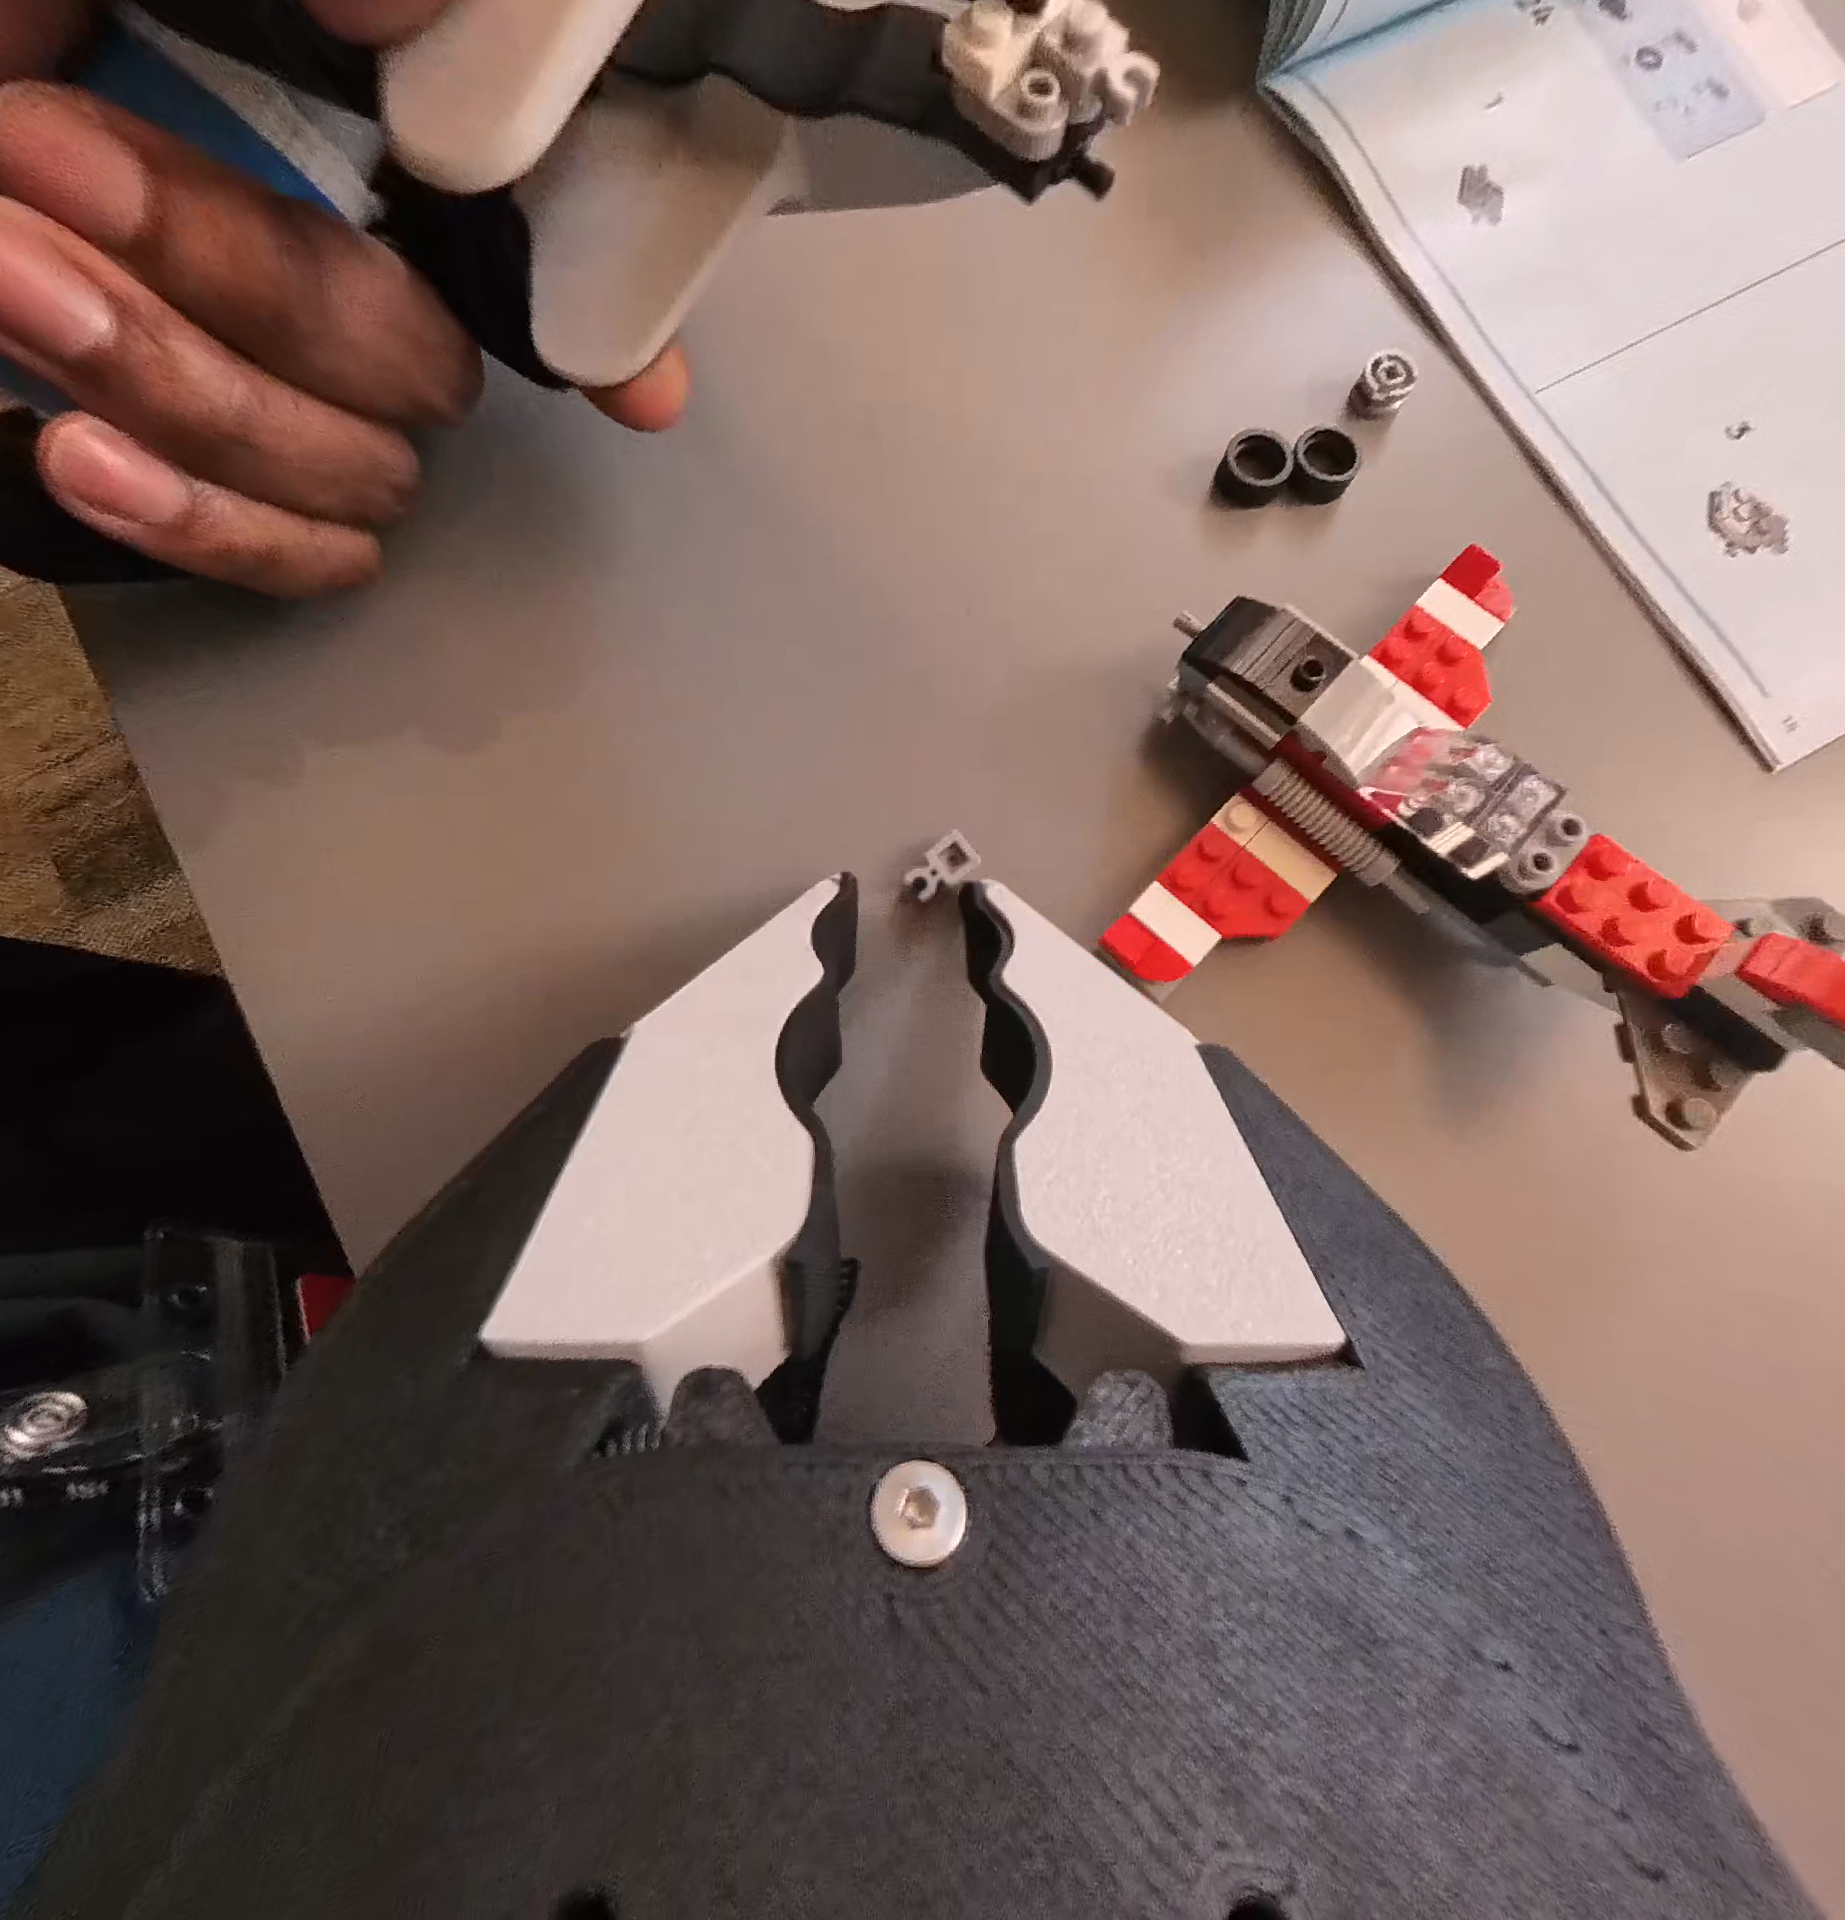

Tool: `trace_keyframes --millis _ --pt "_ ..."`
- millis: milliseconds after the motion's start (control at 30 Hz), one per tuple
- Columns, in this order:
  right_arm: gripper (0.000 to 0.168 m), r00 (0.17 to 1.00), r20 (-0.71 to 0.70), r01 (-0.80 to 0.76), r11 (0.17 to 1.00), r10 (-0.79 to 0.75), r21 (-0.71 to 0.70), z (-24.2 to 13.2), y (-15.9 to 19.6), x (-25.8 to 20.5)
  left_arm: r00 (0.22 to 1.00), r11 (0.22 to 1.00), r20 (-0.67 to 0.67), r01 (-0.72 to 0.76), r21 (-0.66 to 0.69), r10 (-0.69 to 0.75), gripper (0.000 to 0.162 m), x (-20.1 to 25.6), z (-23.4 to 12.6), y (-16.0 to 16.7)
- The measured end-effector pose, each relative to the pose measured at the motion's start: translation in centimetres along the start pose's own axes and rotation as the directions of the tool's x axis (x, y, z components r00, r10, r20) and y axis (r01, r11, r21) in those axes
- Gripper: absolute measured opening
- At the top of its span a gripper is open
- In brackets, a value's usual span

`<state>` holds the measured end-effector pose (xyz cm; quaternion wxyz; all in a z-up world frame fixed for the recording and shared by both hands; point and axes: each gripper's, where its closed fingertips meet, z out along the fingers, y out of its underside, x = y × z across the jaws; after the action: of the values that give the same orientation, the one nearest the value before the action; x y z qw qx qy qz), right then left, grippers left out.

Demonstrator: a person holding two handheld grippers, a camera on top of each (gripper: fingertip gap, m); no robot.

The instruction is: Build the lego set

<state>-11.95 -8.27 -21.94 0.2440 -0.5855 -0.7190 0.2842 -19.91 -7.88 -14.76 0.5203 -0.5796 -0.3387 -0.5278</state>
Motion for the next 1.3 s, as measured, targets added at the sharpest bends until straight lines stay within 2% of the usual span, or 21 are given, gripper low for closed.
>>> trace_keyframes --millis 133,467,767,1233,1300 --pt "0.008 1.0 -0.008 0.015 1.0 -0.015 0.012 0.4 -0.5 0.3 1.0 1.0 0.003 -0.002 0.002 0.002 0.011 0.0 -0.1 0.0" --pt "0.013 0.997 0.003 0.076 0.989 -0.077 0.125 -0.6 -2.4 0.2 1.0 1.0 0.003 -0.003 0.001 0.003 0.011 0.0 -0.1 -0.1" --pt "0.017 0.999 -0.011 0.039 0.996 -0.039 0.082 -0.2 -1.4 0.9 1.0 1.0 0.003 -0.003 0.001 0.003 0.01 0.0 -0.1 0.0" --pt "0.021 1.0 -0.018 0.003 1.0 -0.003 -0.002 3.3 -3.4 1.8 1.0 1.0 0.002 -0.003 0.005 0.003 0.011 0.0 -0.2 -0.1" --pt "0.016 1.0 -0.023 0.015 1.0 -0.015 0.004 3.5 -3.6 1.7 1.0 1.0 0.0 -0.001 0.007 0.001 0.011 0.0 -0.2 -0.2"
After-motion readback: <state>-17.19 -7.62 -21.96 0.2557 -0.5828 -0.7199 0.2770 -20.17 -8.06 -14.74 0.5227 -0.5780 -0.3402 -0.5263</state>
